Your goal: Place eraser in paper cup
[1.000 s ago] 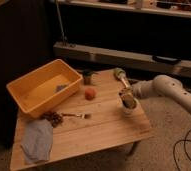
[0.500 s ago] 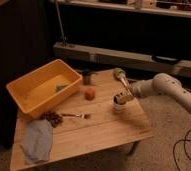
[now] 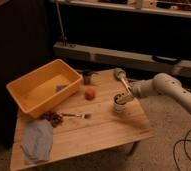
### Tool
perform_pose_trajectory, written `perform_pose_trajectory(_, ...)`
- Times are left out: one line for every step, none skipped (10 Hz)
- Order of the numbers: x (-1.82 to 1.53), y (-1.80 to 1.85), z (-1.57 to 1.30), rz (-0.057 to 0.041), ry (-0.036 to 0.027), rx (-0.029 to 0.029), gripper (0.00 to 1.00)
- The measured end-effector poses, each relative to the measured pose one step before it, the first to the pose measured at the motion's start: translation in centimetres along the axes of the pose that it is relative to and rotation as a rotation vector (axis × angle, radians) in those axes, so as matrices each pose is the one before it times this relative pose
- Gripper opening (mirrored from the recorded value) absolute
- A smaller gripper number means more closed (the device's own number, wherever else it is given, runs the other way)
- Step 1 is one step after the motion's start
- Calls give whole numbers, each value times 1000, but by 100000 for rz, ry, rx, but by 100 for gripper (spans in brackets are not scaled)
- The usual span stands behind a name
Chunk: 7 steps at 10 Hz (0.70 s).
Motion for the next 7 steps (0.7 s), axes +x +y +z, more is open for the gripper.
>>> perform_pose_trajectory(-33, 6, 8, -30, -26, -15, 80)
perform_pose_trajectory(16, 0, 2, 10, 20, -1, 80)
perform_pose_trajectory(5, -1, 2, 4, 9, -1, 80)
perform_pose_trajectory(-3, -2, -5, -3, -2, 7, 80)
perform_pose_trajectory(21, 26, 17, 10, 26, -41, 80)
perform_pose_trajectory(-20, 23, -151, -19, -25, 472, 80)
perform_pose_trajectory(87, 123, -310, 874, 97, 1209, 80)
